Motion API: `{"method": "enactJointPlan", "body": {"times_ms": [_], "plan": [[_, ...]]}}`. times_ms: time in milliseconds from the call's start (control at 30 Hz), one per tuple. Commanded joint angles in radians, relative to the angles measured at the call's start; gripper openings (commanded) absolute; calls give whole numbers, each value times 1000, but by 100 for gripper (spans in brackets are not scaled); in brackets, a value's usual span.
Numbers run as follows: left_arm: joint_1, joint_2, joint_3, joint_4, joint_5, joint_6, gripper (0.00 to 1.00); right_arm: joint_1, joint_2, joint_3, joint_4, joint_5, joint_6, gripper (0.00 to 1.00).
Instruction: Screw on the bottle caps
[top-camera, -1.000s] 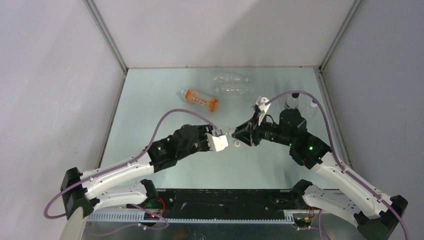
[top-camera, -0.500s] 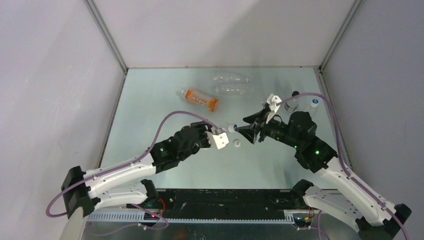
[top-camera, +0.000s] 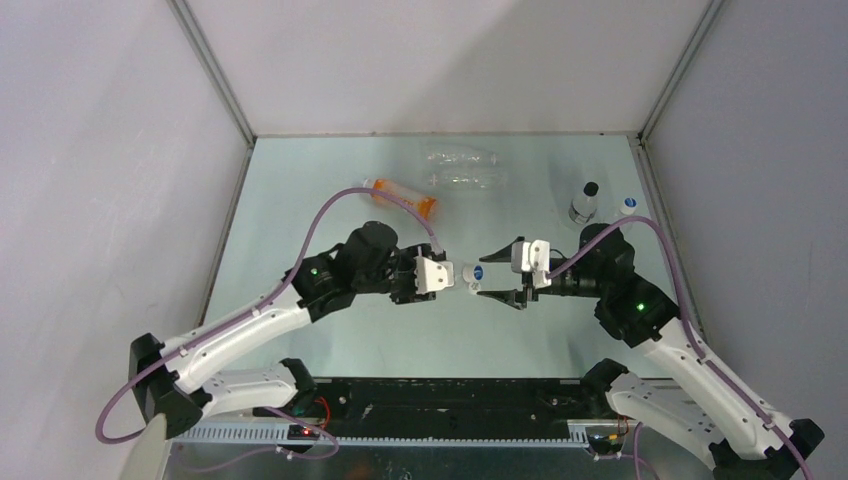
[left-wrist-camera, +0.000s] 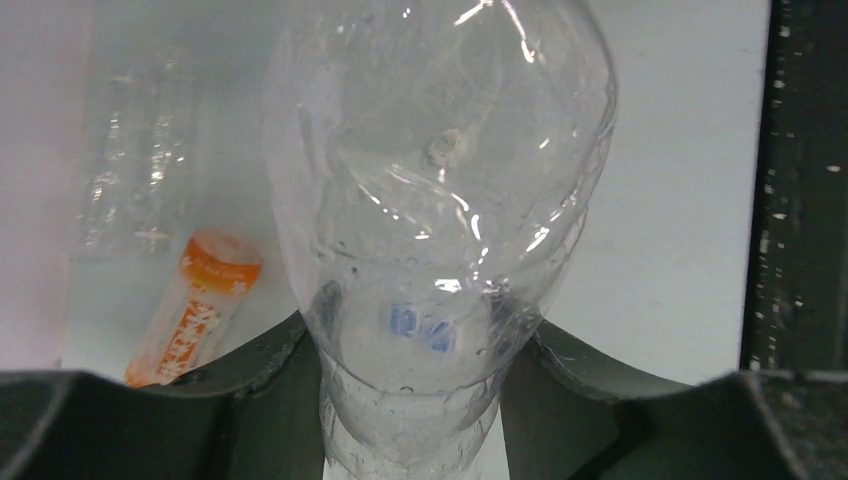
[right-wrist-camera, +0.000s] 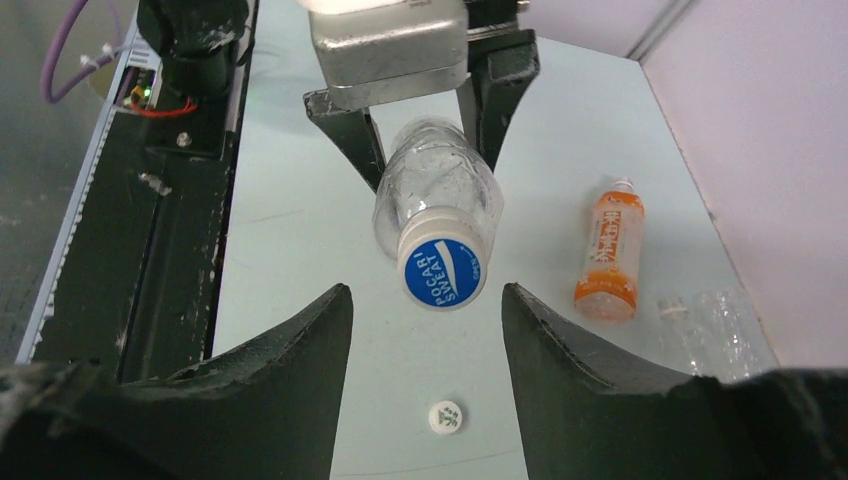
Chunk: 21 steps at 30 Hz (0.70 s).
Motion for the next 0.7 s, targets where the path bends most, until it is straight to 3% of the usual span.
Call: {"method": "enactJointPlan", "body": {"times_ms": [0,233,533,600,667], "plan": [[6,31,61,-83,128,-5,2,9,11,48,-17,-59,-86,58],[7,50,89,-110,145,-1,2,21,21,58,-22,-65,-85,53],[7,59,102,-101,145,-6,2,24,39,59,-36,-74,-57,40],[7,60,103,-92,145,-9,2,25,43,59,-40,-73,-47,35],[7,60,102,-84,133,-15,2,25,49,59,-35,-69,-21,23]]}}
